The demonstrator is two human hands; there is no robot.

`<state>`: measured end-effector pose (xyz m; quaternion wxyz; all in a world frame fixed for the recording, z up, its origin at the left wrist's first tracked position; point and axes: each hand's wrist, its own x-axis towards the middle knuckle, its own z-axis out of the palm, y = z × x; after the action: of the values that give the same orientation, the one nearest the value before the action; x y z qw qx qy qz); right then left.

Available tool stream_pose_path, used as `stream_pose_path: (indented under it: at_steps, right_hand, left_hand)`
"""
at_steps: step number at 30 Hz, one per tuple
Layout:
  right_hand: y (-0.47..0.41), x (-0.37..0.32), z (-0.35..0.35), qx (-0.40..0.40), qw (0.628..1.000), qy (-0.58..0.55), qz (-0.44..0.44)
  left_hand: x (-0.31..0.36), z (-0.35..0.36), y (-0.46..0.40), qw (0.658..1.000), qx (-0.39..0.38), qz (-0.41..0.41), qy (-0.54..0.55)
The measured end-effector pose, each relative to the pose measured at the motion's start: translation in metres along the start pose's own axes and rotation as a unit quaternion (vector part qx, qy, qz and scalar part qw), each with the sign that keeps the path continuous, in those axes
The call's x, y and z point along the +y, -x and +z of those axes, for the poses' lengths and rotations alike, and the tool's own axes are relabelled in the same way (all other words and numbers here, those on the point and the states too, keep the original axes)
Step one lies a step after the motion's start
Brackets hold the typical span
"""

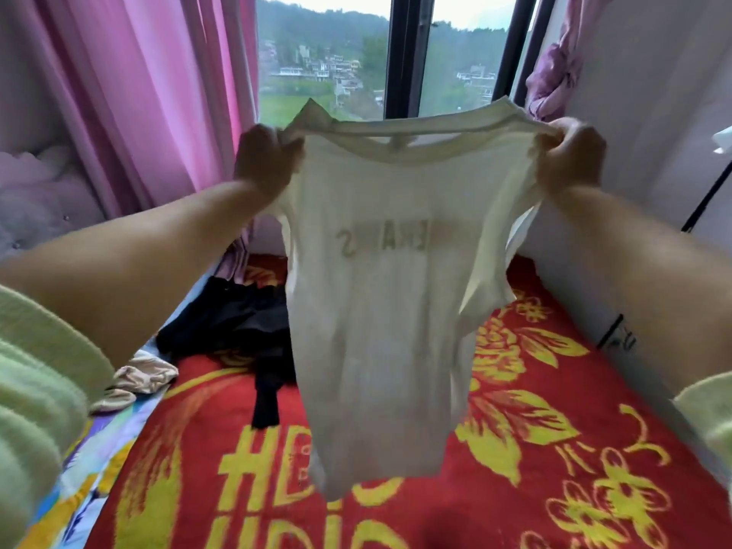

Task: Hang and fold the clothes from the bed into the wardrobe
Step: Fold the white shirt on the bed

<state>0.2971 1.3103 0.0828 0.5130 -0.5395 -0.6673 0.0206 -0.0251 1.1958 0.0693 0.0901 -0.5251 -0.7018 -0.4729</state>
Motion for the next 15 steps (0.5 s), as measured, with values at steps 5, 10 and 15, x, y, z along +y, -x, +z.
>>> stream_pose_path:
  at_steps: [5,10,15]
  right_hand:
    - [0.006,0.026,-0.020,-0.026,0.994,-0.104,-0.025]
    - [0.092,0.091,-0.013,-0.201,0.970,-0.130,-0.030]
    - [0.256,0.179,-0.001,-0.412,0.911,0.010,0.010]
  left_hand:
    - [-0.019,0.003,0.020,0.997,-0.021,0.067,0.031]
    - [-0.068,0.016,0.122,0.962,-0.116,0.229,-0.087]
    - [-0.116,0.038,0.290,0.830,-0.353,0.343,-0.262]
